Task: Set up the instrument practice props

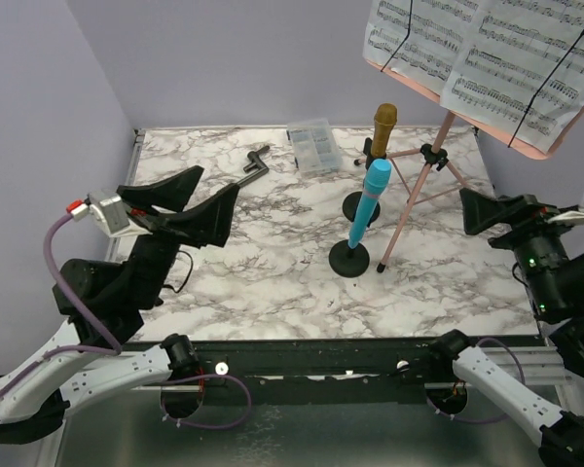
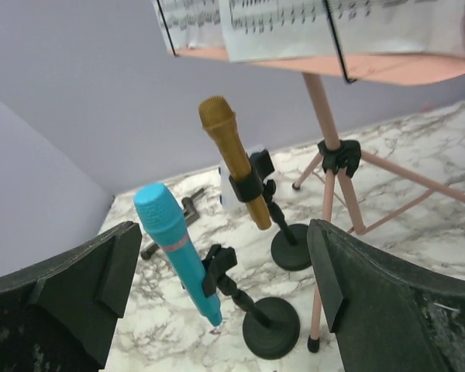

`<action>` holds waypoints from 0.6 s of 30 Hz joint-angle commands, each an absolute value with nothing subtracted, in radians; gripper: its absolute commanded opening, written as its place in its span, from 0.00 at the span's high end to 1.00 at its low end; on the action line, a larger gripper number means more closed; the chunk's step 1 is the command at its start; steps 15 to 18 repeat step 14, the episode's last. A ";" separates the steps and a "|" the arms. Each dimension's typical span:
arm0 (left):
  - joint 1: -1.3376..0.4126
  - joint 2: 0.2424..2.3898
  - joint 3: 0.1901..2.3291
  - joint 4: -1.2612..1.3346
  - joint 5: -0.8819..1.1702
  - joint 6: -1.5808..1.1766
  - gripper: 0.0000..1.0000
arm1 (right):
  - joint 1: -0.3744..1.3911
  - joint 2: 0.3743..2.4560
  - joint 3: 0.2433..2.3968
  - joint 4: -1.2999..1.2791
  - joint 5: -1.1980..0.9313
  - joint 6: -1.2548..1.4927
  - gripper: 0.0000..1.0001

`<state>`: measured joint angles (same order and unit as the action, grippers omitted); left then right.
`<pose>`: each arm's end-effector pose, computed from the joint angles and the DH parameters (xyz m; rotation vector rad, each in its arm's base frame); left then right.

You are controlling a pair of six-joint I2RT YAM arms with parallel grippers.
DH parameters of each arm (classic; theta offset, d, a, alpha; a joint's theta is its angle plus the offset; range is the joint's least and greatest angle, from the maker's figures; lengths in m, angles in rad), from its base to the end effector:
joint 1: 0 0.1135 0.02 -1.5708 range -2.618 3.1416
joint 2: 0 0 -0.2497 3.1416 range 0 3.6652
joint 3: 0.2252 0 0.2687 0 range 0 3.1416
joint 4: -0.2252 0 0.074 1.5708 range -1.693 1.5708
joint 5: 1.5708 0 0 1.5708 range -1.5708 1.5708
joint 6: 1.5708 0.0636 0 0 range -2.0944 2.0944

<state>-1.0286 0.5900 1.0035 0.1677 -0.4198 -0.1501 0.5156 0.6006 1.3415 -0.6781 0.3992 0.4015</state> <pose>0.0937 -0.1054 0.4851 0.0684 1.0806 -0.8591 0.0984 0.0274 0.4840 0.2362 1.5101 0.4333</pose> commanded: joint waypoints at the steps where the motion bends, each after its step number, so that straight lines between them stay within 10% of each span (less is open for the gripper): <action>1: -1.026 0.561 1.061 0.088 -0.479 -0.093 0.01 | 0.512 0.581 1.434 -0.749 0.456 0.348 0.00; 18: -1.027 0.505 1.125 0.051 -0.496 -0.071 0.01 | 0.511 0.486 1.501 -0.697 0.348 0.260 0.00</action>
